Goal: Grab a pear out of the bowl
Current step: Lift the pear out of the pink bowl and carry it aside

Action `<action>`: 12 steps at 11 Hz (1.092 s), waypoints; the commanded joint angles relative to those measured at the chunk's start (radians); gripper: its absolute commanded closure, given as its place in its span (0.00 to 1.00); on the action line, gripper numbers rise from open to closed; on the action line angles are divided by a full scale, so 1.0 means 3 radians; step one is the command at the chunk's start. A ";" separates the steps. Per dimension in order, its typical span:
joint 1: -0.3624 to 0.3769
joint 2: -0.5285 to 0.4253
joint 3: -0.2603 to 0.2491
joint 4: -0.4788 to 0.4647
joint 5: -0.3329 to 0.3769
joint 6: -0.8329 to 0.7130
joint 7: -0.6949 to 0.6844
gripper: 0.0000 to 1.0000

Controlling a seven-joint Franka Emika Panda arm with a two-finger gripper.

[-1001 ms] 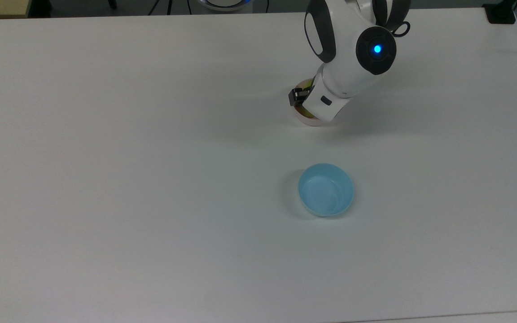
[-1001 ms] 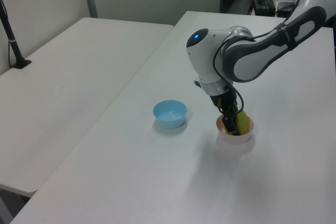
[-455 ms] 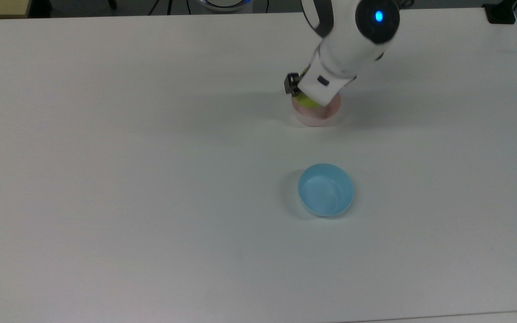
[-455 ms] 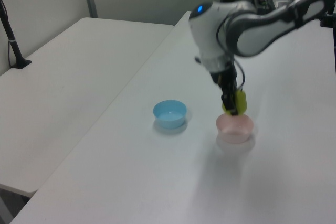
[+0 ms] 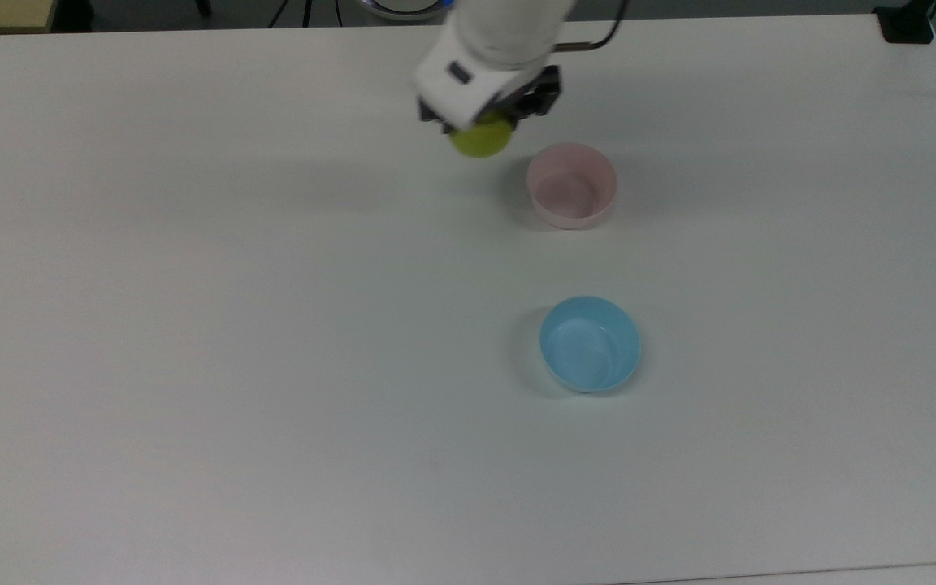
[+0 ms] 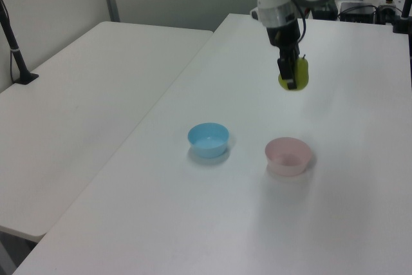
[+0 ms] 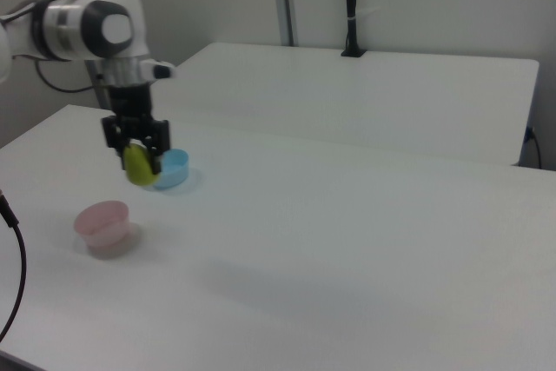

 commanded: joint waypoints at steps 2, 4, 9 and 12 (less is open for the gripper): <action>-0.0504 0.0131 0.0002 0.0016 -0.0027 0.0054 -0.0396 0.71; -0.0540 0.0319 -0.0008 -0.0004 -0.0042 0.0274 -0.0381 0.68; -0.0530 0.0770 -0.0008 -0.0014 -0.0226 0.0704 -0.0223 0.46; -0.0515 0.0842 -0.0003 -0.0081 -0.0313 0.0761 -0.0223 0.14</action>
